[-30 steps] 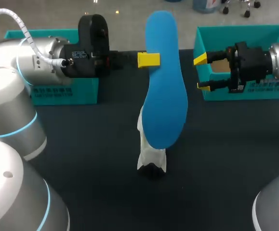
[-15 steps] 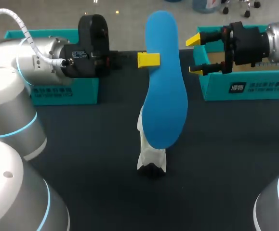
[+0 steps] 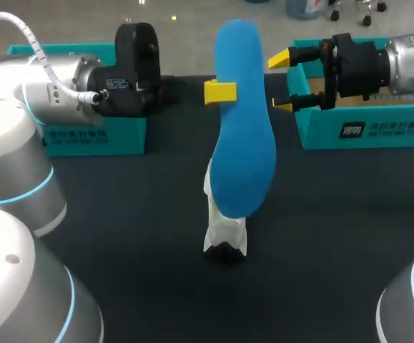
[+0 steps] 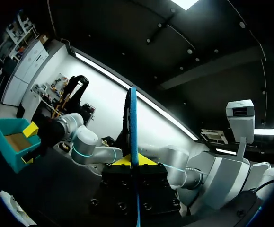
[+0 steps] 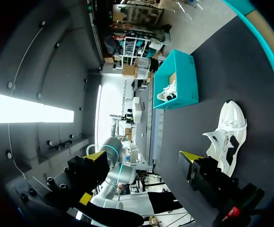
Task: Take the shoe out of the shoebox, open the shoe tongue, remove and reinsert the insole, then place the shoe into the shoebox
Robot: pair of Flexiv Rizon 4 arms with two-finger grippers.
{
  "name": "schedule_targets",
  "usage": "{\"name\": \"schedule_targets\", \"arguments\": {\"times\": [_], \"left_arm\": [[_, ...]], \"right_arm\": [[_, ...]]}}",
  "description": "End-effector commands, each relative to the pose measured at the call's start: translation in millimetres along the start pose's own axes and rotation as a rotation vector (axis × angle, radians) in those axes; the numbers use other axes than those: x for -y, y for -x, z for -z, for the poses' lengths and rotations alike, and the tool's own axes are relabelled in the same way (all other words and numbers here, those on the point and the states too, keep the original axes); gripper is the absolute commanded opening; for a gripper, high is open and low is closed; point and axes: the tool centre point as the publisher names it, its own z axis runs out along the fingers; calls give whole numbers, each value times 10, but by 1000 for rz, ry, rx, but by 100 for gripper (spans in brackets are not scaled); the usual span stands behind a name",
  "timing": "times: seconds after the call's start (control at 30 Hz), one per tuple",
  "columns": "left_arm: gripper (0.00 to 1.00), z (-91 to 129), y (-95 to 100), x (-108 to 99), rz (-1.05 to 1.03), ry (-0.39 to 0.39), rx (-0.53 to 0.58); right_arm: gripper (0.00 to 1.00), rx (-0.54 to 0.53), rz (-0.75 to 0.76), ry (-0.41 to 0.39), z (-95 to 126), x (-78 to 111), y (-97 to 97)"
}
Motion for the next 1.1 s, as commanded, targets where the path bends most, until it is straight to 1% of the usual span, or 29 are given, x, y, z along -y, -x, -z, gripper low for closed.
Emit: {"name": "schedule_targets", "arguments": {"times": [0.03,0.13,0.23,0.73,0.77,0.8,0.83,0.87,0.9,0.93,0.97,1.0,1.07,1.1], "left_arm": [[0,279,64,-39,-356,188,28],[0,439,143,-52,-477,209,54],[0,584,260,-41,-510,190,92],[0,584,260,-41,-510,190,92],[0,605,334,-74,-614,234,114],[0,627,410,-114,-741,277,111],[0,636,469,-123,-817,237,114],[0,645,510,-133,-896,217,93],[0,659,554,-144,-972,218,94],[0,671,607,-159,-1119,256,68],[0,678,640,-159,-1157,236,59],[0,678,685,-121,-1245,191,75],[0,679,749,-89,-1400,227,20],[0,681,777,-80,-1449,224,12]], "right_arm": [[100,1,0,-1,-13,-11,1],[100,1,0,-1,-13,-11,1],[100,1,0,-1,-13,-11,1],[100,1,0,-1,-13,-11,1],[100,1,0,-1,-13,-11,1],[100,1,0,-1,-13,-11,1],[100,1,0,-1,-13,-11,1],[100,1,0,-1,-13,-11,1],[100,1,0,-1,-13,-11,1],[100,1,0,-1,-13,-11,1],[100,1,0,-1,-13,-11,1],[100,1,0,-1,-13,-11,1],[100,1,0,-1,-13,-11,1],[100,1,0,-1,-13,-11,1]]}}
